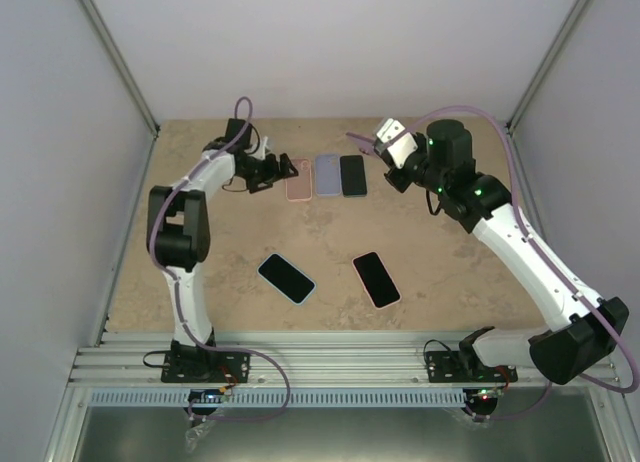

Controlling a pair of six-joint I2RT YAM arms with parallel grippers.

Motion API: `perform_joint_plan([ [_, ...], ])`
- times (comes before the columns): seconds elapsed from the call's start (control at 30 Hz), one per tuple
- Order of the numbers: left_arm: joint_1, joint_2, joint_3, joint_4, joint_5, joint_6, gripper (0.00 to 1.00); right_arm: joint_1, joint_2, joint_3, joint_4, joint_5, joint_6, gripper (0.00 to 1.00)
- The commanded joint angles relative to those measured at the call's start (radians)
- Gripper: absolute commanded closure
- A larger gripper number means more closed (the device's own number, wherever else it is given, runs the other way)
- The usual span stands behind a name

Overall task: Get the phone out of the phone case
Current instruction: Place the phone case at the center of the board.

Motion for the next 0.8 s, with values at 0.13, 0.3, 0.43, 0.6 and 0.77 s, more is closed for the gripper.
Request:
perform_joint_plan([
  [0.13, 0.0, -0.295, -0.083, 0.102, -0.043, 0.007, 0.01, 0.016, -0.018, 0.023, 0.129, 0.104, -0.122, 0.99],
  [0.3, 0.0, -0.431, -0.099, 0.175, 0.073, -0.035, 0.01, 0.018, -0.015, 0.017, 0.19, 0.168, -0.238, 0.99],
  [0.43, 0.0, -0.513, -0.144, 0.287, 0.159, -0.128, 0.01, 0.018, -0.011, 0.0, 0.23, 0.213, -0.332, 0.99],
  [0.6, -0.001, -0.576, -0.238, 0.573, 0.304, -0.405, 0.01, 0.056, -0.044, -0.06, 0.374, 0.248, -0.486, 1.0],
  [0.77, -0.003, -0.639, -0.338, 0.864, 0.33, -0.676, 0.04, 0.155, -0.07, -0.148, 0.581, 0.36, -0.671, 0.99],
])
